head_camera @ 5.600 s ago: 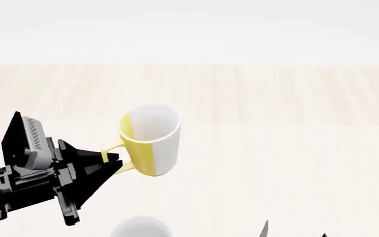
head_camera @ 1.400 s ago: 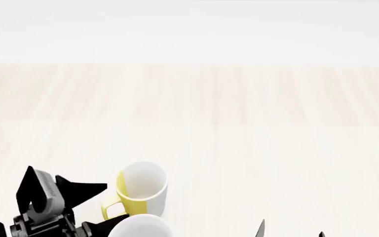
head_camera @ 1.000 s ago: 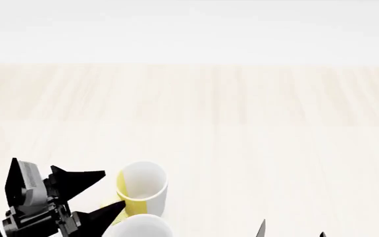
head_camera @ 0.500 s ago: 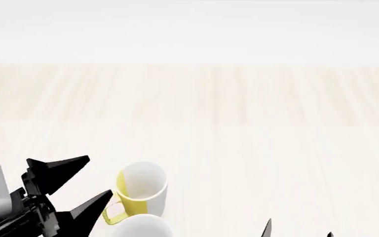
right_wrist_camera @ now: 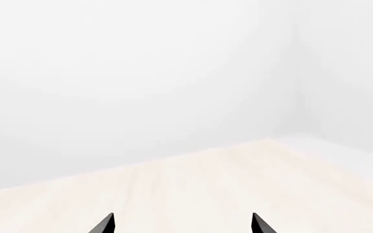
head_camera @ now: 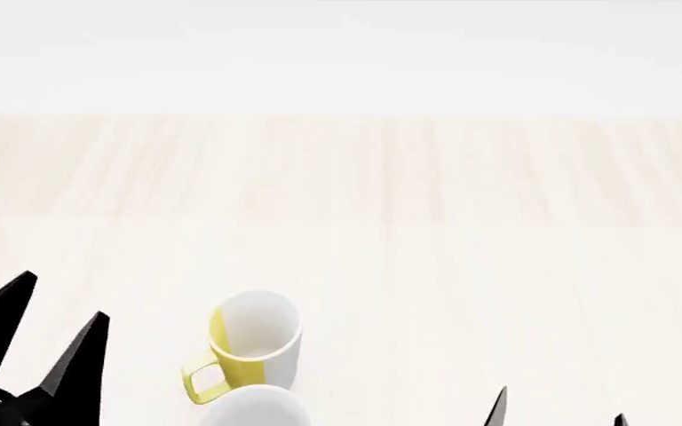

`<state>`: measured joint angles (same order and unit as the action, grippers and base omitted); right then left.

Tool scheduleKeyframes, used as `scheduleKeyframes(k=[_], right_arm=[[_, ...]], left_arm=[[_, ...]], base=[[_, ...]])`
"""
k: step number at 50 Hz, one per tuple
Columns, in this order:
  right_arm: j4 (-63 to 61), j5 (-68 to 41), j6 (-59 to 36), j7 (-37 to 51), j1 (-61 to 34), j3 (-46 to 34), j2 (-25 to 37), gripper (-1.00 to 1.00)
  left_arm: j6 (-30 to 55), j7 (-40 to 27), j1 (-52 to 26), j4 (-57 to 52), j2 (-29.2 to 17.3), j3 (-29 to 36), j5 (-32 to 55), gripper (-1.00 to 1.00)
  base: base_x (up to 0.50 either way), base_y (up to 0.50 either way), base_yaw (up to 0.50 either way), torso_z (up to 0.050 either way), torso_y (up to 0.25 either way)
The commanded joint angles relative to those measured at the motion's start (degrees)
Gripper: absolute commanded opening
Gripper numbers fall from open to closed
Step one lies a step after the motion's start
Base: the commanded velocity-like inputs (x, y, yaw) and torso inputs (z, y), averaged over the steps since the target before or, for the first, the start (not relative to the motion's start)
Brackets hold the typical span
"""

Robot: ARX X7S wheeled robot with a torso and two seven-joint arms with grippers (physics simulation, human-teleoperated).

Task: Put the yellow and white mug to the front of the white mug.

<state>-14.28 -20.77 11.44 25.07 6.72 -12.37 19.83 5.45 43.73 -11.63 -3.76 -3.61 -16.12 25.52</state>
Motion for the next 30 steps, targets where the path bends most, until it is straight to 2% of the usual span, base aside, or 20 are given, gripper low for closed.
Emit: scheduleKeyframes(k=[1, 2, 3, 4, 5, 6, 11, 14, 16, 20, 25, 27, 30], right_arm=[[-0.42, 3.04, 1.29, -0.23, 0.56, 0.81, -0.83, 1.0], [-0.47, 3.19, 1.47, -0.13, 0.66, 0.86, -0.84, 1.0], [-0.49, 3.26, 1.43, -0.06, 0.66, 0.84, -0.83, 1.0], [-0.61, 3.32, 1.5, -0.03, 0.74, 0.81, -0.82, 1.0], [-1.02, 3.53, 1.52, 0.09, 0.95, 0.76, -0.76, 1.0], [-1.24, 3.69, 1.56, 0.19, 1.05, 0.76, -0.72, 1.0], [-2.98, 6.27, 3.88, 1.44, 2.26, 1.39, -0.71, 1.0], [-3.54, 7.04, 5.0, 2.07, 2.75, 1.83, -0.88, 1.0], [-3.79, 7.58, 5.33, 2.34, 2.91, 1.85, -0.95, 1.0], [-4.09, 9.08, 6.84, 3.72, 3.34, 2.64, -1.55, 1.0], [-4.3, 10.24, 7.89, 5.28, 3.65, 3.49, -2.27, 1.0], [-4.53, 10.44, 8.55, 5.64, 3.95, 3.75, -2.42, 1.0], [-4.82, 11.4, 9.37, 6.34, 4.28, 4.03, -2.75, 1.0]], left_arm=[[-7.61, -10.03, 10.32, -9.93, 2.85, -2.3, 3.99, 1.0], [-8.25, -12.34, 10.91, -10.44, 3.15, -2.49, 5.08, 1.0], [-6.55, -11.91, 11.69, -11.45, 2.31, -2.1, 7.87, 1.0], [-10.46, -13.49, 12.25, -11.15, 3.14, -1.99, 5.52, 1.0], [-9.44, -13.03, 13.56, -12.28, 2.56, -1.35, 7.84, 1.0], [-12.03, -14.91, 13.76, -12.07, 3.11, -1.38, 6.48, 1.0], [-14.33, -17.57, 15.65, -11.83, 2.51, -0.4, 8.27, 1.0], [-18.82, -22.43, 17.1, -12.5, 3.12, -0.06, 6.98, 1.0], [-19.33, -23.67, 19.04, -13.53, 2.81, 0.61, 9.19, 1.0], [-26.18, -26.19, 20.29, -12.27, 3.14, 1.84, 6.64, 1.0], [-27.18, -29.41, 21.15, -13.73, 2.51, 3.46, 7.66, 1.0], [-27.94, -29.35, 21.73, -14.26, 2.28, 4.07, 10.67, 1.0], [-28.04, -33.18, 21.56, -14.46, 2.2, 3.95, 9.44, 1.0]], base=[[0.0, 0.0, 0.0, 0.0, 0.0], [0.0, 0.0, 0.0, 0.0, 0.0], [0.0, 0.0, 0.0, 0.0, 0.0], [0.0, 0.0, 0.0, 0.0, 0.0], [0.0, 0.0, 0.0, 0.0, 0.0], [0.0, 0.0, 0.0, 0.0, 0.0], [0.0, 0.0, 0.0, 0.0, 0.0], [0.0, 0.0, 0.0, 0.0, 0.0], [0.0, 0.0, 0.0, 0.0, 0.0], [0.0, 0.0, 0.0, 0.0, 0.0], [0.0, 0.0, 0.0, 0.0, 0.0], [0.0, 0.0, 0.0, 0.0, 0.0], [0.0, 0.0, 0.0, 0.0, 0.0]])
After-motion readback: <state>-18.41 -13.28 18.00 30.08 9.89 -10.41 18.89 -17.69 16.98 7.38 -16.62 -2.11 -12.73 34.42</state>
